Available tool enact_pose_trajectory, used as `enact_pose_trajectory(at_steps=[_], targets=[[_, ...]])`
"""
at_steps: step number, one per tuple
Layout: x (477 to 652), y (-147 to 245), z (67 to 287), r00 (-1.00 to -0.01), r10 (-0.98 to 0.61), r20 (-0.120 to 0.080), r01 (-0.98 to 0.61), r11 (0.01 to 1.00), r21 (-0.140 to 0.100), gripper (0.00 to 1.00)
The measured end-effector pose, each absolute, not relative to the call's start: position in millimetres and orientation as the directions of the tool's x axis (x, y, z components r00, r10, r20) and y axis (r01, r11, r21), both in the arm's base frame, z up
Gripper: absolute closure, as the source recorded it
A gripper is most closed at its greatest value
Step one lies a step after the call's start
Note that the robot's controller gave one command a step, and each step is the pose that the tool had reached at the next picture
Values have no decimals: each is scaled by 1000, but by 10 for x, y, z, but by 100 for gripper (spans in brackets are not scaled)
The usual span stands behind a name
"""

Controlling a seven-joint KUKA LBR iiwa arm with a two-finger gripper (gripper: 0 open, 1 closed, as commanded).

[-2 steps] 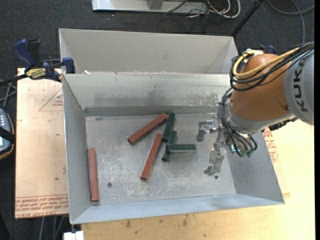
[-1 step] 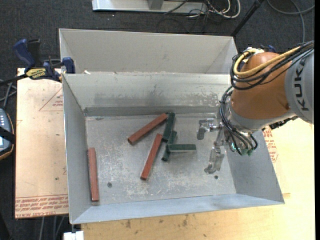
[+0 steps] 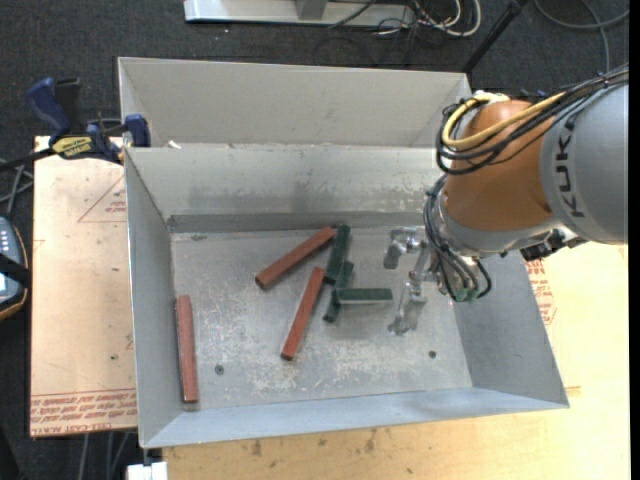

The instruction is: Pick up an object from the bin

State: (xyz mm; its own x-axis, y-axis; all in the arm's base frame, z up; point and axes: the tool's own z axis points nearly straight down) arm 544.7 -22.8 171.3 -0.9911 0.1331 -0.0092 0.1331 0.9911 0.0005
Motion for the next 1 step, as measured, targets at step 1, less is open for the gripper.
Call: enact_pose_trajectory(at_steps=[1], targets=[[5662, -46, 1274, -959, 283, -3, 283, 959, 3, 0]])
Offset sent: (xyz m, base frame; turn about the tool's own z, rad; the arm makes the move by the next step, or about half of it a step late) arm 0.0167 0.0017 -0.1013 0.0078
